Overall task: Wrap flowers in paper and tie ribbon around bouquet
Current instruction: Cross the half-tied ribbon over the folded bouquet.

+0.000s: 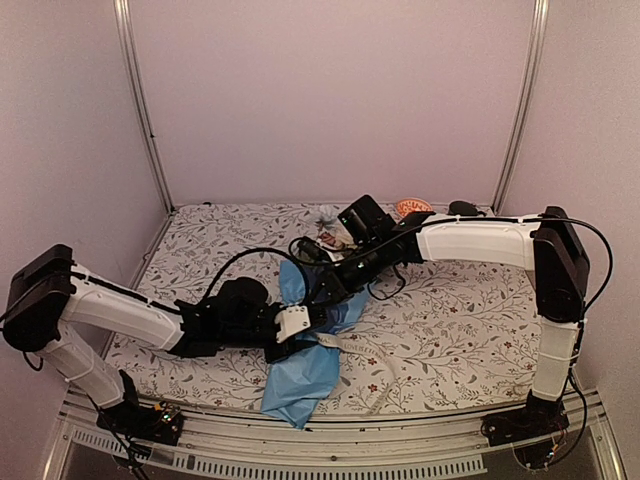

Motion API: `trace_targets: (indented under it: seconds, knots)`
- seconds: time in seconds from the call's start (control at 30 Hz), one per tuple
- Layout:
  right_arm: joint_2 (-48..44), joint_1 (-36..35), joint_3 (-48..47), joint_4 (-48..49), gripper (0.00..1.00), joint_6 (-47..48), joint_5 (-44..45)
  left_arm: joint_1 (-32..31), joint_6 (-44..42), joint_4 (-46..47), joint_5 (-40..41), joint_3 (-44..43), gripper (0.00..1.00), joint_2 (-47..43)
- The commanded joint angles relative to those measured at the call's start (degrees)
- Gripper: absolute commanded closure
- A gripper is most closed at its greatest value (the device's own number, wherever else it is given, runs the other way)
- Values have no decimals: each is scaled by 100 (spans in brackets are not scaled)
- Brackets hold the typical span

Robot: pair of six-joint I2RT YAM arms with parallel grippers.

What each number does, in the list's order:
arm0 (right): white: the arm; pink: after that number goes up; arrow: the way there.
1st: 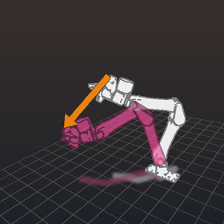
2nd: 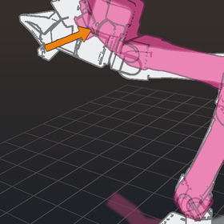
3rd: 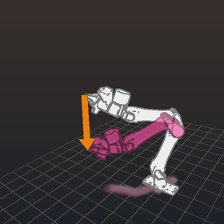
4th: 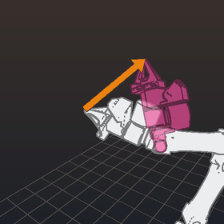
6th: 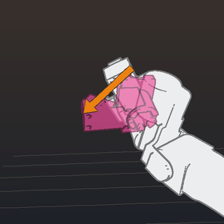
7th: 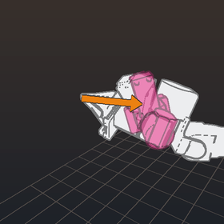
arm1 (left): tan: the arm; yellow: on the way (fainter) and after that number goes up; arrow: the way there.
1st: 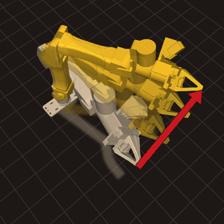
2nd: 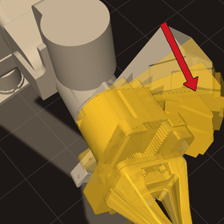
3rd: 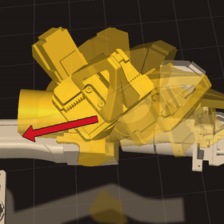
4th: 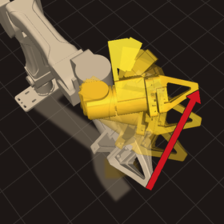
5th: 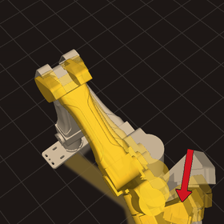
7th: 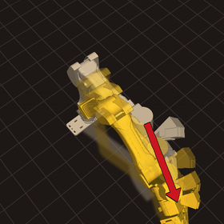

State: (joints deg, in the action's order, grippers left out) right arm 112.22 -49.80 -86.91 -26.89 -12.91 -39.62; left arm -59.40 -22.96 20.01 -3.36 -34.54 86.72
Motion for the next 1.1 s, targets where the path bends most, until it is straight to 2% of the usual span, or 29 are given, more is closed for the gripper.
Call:
trace_targets:
  seconds: [0.0, 0.13, 0.17, 0.43, 0.63, 0.93, 1.0, 1.07]
  knots:
    - [-172, 39, 99, 106, 100, -10, -90, -11, 22, -202, 151, -272, 68, 236]
    - [-199, 40, 139, 106, 100, -2, -83, -11, 219, 26, 21, -151, 98, 25]
    - [-201, 48, 147, 106, 100, -1, -78, 7, 230, 176, 51, 17, 100, -92]
    - [-183, 80, 163, 164, 100, -18, -234, 568, 958, 864, 266, 534, 100, -491]
    - [-299, 75, 432, 669, 100, -159, -839, 657, 1160, 829, 633, 326, 100, -69]
    - [-284, 21, 760, 1270, 100, -480, -1136, 675, 1334, 843, 557, 5, 100, 429]
    - [-225, 18, 752, 1317, 96, -571, -1192, 679, 1442, 1010, 578, 11, 100, 449]
    - [-149, 20, 713, 1205, 88, -573, -1056, 689, 1516, 1177, 557, 41, 100, 471]
